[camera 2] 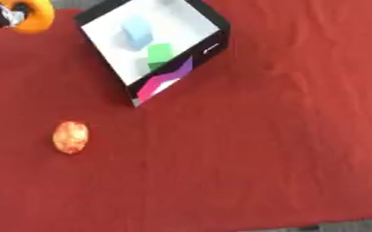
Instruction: Pick up objects on the table and place them in the box.
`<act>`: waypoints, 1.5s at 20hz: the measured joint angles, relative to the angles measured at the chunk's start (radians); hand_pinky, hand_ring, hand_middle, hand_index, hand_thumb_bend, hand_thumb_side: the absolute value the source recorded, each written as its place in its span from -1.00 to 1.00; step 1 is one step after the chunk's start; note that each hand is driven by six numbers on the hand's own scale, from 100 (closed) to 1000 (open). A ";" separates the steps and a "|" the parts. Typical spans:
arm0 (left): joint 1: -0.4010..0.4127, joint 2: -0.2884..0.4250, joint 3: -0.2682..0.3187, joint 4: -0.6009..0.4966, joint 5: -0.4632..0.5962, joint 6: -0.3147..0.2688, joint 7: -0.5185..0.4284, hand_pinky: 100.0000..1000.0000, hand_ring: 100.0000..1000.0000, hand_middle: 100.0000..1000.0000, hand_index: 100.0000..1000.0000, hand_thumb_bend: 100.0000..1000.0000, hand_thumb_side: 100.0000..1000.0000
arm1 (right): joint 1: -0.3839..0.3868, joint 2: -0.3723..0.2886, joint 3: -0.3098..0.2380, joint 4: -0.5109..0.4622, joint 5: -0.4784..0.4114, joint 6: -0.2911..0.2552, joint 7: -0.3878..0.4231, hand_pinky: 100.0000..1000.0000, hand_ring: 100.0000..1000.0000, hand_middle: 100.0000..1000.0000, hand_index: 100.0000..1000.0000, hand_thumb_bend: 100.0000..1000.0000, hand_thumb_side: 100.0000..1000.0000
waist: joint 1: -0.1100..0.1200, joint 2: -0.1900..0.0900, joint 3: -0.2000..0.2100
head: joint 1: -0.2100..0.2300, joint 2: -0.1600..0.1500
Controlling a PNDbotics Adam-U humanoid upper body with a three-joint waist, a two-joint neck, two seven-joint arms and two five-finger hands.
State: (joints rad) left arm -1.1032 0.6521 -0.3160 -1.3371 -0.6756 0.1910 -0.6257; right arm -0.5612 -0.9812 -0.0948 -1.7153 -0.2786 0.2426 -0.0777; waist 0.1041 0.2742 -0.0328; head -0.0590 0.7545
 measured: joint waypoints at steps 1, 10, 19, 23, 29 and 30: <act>-0.013 -0.001 0.000 -0.024 -0.002 0.006 -0.006 0.52 0.35 0.16 0.16 -1.00 -1.00 | 0.000 0.000 -0.001 0.000 0.000 -0.001 0.000 0.82 0.49 0.40 0.59 0.04 -0.24 | 0.000 -0.002 0.000 | -0.001 0.000; -0.150 -0.127 -0.031 -0.061 -0.045 -0.010 -0.033 0.51 0.32 0.14 0.17 -0.98 -1.00 | -0.041 0.000 -0.001 -0.001 -0.017 -0.004 0.000 0.82 0.50 0.40 0.59 0.02 -0.25 | 0.000 -0.002 -0.027 | 0.008 -0.002; -0.157 -0.335 -0.035 0.160 -0.180 -0.122 0.097 0.51 0.31 0.15 0.19 -0.92 -1.00 | -0.132 0.035 0.025 -0.007 -0.017 0.002 0.020 0.82 0.50 0.39 0.59 0.01 -0.25 | 0.000 -0.001 -0.086 | 0.066 -0.025; -0.126 -0.387 -0.019 0.274 -0.271 -0.164 0.155 0.51 0.32 0.17 0.21 -0.82 -1.00 | -0.145 0.046 0.033 -0.007 -0.017 0.004 0.029 0.82 0.50 0.39 0.59 0.02 -0.25 | 0.000 -0.001 -0.091 | 0.076 -0.029; -0.102 -0.417 0.001 0.379 -0.381 -0.198 0.182 0.66 0.50 0.42 0.61 -0.18 -1.00 | -0.150 0.052 0.035 -0.007 -0.017 0.005 0.034 0.82 0.50 0.39 0.59 0.02 -0.25 | 0.000 0.001 -0.096 | 0.083 -0.033; -0.102 -0.421 0.006 0.391 -0.389 -0.203 0.181 0.72 0.58 0.50 0.72 0.04 -0.87 | -0.150 0.052 0.035 -0.007 -0.017 0.005 0.034 0.82 0.49 0.39 0.59 0.02 -0.25 | 0.000 0.001 -0.096 | 0.083 -0.033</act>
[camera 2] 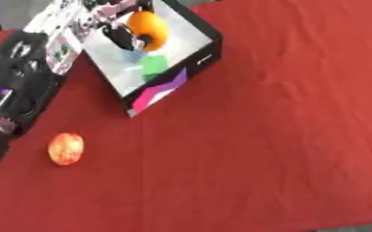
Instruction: Pick up objects on the table and place them in the box.
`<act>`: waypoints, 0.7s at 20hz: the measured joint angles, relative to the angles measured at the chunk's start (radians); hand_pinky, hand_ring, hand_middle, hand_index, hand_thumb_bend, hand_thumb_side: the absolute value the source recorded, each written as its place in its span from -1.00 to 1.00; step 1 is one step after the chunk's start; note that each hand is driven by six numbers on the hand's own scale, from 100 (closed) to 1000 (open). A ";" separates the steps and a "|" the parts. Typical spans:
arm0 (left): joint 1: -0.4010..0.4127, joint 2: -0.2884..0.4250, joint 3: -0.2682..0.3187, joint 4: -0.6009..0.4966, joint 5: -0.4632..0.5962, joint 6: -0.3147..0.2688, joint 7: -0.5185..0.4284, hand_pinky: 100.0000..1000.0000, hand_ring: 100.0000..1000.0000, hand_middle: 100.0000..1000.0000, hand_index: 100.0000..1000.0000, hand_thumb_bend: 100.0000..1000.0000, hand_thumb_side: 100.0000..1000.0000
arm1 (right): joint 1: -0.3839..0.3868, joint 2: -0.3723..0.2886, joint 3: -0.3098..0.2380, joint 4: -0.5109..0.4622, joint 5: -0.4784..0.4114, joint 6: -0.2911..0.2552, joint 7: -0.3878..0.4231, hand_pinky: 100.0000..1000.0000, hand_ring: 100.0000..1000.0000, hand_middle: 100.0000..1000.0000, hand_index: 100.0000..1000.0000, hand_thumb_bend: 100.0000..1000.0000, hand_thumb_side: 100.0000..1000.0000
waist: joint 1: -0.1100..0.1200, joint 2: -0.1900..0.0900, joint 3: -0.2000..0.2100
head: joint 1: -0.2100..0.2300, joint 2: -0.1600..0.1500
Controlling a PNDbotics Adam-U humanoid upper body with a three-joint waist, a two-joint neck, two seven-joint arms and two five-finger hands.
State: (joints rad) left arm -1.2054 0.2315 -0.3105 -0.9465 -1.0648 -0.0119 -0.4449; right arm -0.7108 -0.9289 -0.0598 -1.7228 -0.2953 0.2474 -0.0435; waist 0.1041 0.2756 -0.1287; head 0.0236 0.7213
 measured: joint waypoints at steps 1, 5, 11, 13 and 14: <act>0.000 -0.003 0.005 0.008 -0.006 -0.005 -0.001 0.74 0.60 0.53 0.77 0.24 -0.70 | 0.002 0.000 0.000 0.000 0.000 0.000 0.000 0.82 0.49 0.39 0.59 0.02 -0.25 | 0.000 0.000 0.000 | 0.000 0.000; 0.000 -0.004 0.022 0.014 -0.020 -0.005 0.000 0.75 0.61 0.53 0.84 0.61 -0.42 | 0.010 0.000 0.000 0.000 0.000 0.000 0.000 0.82 0.49 0.39 0.59 0.02 -0.25 | 0.000 0.000 0.003 | -0.002 0.000; 0.000 0.047 0.028 -0.101 0.040 0.018 0.031 0.72 0.57 0.50 0.79 0.16 -0.41 | 0.037 -0.006 -0.002 0.000 0.000 -0.001 -0.005 0.82 0.49 0.39 0.59 0.02 -0.25 | 0.000 -0.001 0.029 | -0.030 0.009; -0.002 0.100 0.016 -0.177 0.123 0.035 0.019 0.69 0.52 0.47 0.74 -0.03 -0.39 | 0.048 -0.015 -0.003 0.000 0.000 -0.001 -0.011 0.82 0.49 0.39 0.59 0.02 -0.26 | 0.000 -0.001 0.040 | -0.045 0.017; -0.006 0.132 0.010 -0.218 0.176 0.048 0.002 0.68 0.52 0.47 0.73 -0.10 -0.37 | 0.054 -0.019 -0.006 0.000 0.000 -0.002 -0.014 0.82 0.49 0.39 0.59 0.01 -0.26 | 0.000 -0.002 0.047 | -0.054 0.023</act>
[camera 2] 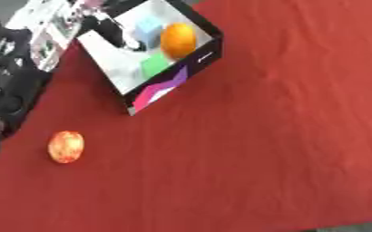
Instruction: Pick up objects on the table and place them in the box.
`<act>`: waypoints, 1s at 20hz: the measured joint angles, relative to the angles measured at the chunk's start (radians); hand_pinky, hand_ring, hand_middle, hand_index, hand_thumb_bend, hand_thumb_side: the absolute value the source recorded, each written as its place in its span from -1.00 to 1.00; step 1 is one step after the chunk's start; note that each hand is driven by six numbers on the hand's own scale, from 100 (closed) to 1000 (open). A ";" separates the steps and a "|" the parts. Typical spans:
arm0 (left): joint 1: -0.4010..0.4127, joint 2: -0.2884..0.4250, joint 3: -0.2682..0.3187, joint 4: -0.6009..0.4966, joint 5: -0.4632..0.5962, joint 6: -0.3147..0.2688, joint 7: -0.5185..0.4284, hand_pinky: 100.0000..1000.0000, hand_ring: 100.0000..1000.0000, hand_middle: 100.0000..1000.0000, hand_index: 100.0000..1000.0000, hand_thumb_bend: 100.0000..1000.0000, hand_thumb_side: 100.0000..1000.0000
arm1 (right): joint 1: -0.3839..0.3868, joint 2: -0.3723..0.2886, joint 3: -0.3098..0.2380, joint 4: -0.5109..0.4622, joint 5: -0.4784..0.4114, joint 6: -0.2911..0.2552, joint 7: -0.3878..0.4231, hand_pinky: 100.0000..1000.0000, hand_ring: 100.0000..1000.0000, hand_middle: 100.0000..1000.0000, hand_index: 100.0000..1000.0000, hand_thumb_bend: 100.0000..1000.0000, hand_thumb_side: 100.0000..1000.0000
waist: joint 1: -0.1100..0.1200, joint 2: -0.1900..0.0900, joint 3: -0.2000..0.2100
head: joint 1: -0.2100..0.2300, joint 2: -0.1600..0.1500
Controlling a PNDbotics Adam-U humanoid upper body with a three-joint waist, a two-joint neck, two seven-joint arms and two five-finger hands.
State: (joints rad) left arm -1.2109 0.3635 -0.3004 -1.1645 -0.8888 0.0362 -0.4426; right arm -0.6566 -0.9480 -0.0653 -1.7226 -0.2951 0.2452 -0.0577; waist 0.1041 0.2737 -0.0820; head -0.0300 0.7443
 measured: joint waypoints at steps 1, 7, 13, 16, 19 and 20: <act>-0.005 0.033 -0.006 -0.037 0.055 0.013 -0.023 0.68 0.52 0.47 0.73 -0.11 -0.36 | 0.004 -0.003 -0.002 0.000 -0.001 -0.001 -0.003 0.82 0.49 0.38 0.59 0.01 -0.26 | 0.000 -0.002 0.005 | -0.008 0.003; 0.001 0.234 -0.053 -0.267 0.370 0.107 -0.165 0.69 0.52 0.47 0.74 -0.12 -0.33 | 0.021 -0.027 -0.008 0.000 -0.006 -0.004 -0.011 0.82 0.49 0.38 0.59 0.01 -0.26 | 0.000 -0.021 0.029 | -0.043 0.019; 0.151 0.444 -0.105 -0.569 0.596 0.230 -0.191 0.66 0.49 0.44 0.73 -0.07 -0.31 | 0.033 -0.034 -0.008 0.000 -0.007 -0.002 -0.013 0.82 0.49 0.38 0.59 0.02 -0.26 | 0.000 -0.023 0.041 | -0.060 0.023; 0.250 0.536 -0.117 -0.715 0.676 0.290 -0.176 0.64 0.46 0.40 0.72 -0.07 -0.29 | 0.036 -0.034 -0.008 0.000 -0.006 -0.003 -0.014 0.82 0.49 0.38 0.59 0.02 -0.26 | 0.000 -0.023 0.042 | -0.062 0.026; 0.340 0.603 -0.115 -0.796 0.744 0.317 -0.139 0.64 0.44 0.38 0.71 -0.04 -0.26 | 0.042 -0.034 -0.009 0.000 -0.005 -0.004 -0.014 0.82 0.49 0.38 0.59 0.02 -0.26 | 0.000 -0.023 0.043 | -0.063 0.026; 0.370 0.620 -0.114 -0.808 0.764 0.318 -0.122 0.64 0.44 0.37 0.71 -0.04 -0.23 | 0.042 -0.034 -0.009 0.000 -0.004 -0.004 -0.015 0.82 0.49 0.38 0.59 0.02 -0.26 | 0.000 -0.023 0.044 | -0.061 0.026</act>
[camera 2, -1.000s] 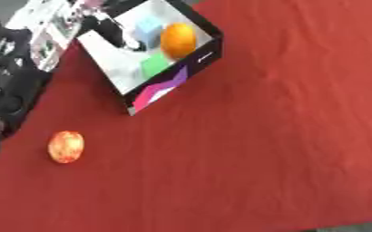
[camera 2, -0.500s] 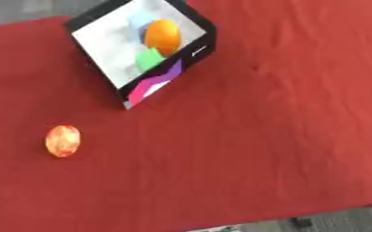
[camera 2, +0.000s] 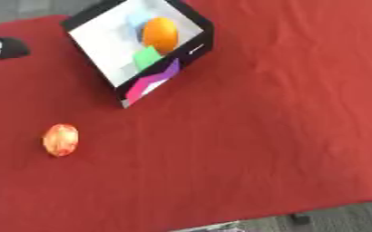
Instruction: Pick up objects on the table and place them in the box.
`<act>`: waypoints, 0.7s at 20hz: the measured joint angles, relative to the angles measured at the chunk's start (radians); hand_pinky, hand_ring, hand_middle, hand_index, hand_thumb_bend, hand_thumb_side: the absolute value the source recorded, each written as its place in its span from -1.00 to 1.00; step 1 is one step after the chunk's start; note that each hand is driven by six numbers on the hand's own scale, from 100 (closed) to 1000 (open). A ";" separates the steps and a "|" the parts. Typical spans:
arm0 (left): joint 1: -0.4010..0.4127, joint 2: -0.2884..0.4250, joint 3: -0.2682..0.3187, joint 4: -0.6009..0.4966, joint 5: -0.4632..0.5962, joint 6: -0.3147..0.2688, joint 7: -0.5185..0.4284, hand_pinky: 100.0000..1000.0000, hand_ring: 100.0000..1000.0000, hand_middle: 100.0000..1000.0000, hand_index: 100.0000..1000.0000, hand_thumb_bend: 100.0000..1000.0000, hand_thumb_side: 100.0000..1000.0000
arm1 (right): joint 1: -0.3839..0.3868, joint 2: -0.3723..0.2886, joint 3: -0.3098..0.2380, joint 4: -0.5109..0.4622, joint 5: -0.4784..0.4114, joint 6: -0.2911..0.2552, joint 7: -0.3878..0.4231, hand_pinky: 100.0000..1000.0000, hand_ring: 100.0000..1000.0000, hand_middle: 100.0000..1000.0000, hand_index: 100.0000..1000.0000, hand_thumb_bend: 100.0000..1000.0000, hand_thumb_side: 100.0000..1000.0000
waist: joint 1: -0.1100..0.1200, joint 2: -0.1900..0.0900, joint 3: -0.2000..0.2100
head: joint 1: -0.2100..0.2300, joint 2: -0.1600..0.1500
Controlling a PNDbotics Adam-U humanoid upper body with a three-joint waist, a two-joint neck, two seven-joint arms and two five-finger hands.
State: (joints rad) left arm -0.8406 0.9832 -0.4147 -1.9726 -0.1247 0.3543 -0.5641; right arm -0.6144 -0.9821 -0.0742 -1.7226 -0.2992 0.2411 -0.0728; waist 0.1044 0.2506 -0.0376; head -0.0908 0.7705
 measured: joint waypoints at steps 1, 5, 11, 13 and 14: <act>0.030 0.015 0.002 -0.007 0.016 -0.001 0.017 0.63 0.43 0.37 0.71 -0.03 -0.22 | 0.002 0.000 -0.001 0.000 0.000 0.000 -0.001 0.82 0.49 0.38 0.59 0.02 -0.26 | 0.000 0.000 0.002 | 0.003 0.000; 0.143 0.056 0.008 -0.014 0.061 -0.006 0.071 0.62 0.42 0.39 0.72 -0.02 -0.17 | 0.017 0.000 -0.011 0.000 0.001 -0.001 -0.011 0.82 0.48 0.38 0.59 0.02 -0.26 | 0.000 0.000 0.012 | 0.019 0.000; 0.220 0.065 0.004 -0.015 0.071 0.006 0.082 0.60 0.39 0.44 0.76 0.04 -0.14 | 0.027 0.000 -0.013 -0.001 0.001 -0.002 -0.022 0.82 0.48 0.38 0.58 0.03 -0.26 | 0.000 0.000 0.025 | 0.036 0.000; 0.225 0.065 -0.004 -0.015 0.072 0.013 0.075 0.58 0.35 0.41 0.74 0.03 -0.15 | 0.029 0.000 -0.013 -0.001 0.001 -0.002 -0.024 0.82 0.48 0.38 0.58 0.03 -0.26 | 0.000 0.000 0.027 | 0.037 0.000; 0.225 0.064 -0.008 -0.015 0.072 0.017 0.071 0.58 0.33 0.40 0.74 0.02 -0.17 | 0.031 0.000 -0.013 -0.001 0.001 -0.002 -0.024 0.82 0.48 0.38 0.58 0.03 -0.26 | 0.000 0.000 0.027 | 0.038 0.000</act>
State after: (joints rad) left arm -0.6154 1.0475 -0.4230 -1.9872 -0.0531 0.3715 -0.4933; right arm -0.5830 -0.9820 -0.0867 -1.7233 -0.2986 0.2390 -0.0969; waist 0.1041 0.2510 -0.0104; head -0.0529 0.7705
